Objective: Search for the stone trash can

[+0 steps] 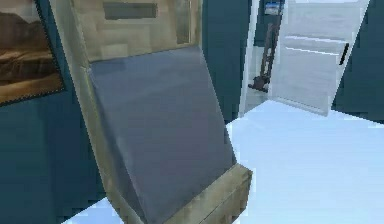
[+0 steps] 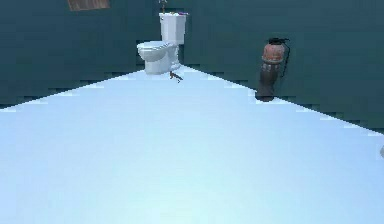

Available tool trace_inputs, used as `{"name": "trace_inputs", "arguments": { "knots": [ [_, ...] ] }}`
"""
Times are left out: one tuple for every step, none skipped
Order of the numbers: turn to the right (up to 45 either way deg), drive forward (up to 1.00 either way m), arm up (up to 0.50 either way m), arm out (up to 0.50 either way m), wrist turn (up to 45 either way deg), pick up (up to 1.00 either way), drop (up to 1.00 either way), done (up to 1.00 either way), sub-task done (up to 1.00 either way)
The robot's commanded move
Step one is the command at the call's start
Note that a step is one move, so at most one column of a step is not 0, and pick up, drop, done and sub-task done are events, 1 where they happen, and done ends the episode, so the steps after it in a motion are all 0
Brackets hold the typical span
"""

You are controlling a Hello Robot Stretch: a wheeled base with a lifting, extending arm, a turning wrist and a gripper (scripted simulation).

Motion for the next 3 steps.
{"name": "trace_inputs", "arguments": {
  "knots": [
    [-45.0,0.0,0.0,0.0,0.0,0.0,0.0,0.0,0.0],
    [-42.0,0.0,0.0,0.0,0.0,0.0,0.0,0.0,0.0],
    [0.0,0.6,0.0,0.0,0.0,0.0,0.0,0.0,0.0]
  ]
}}
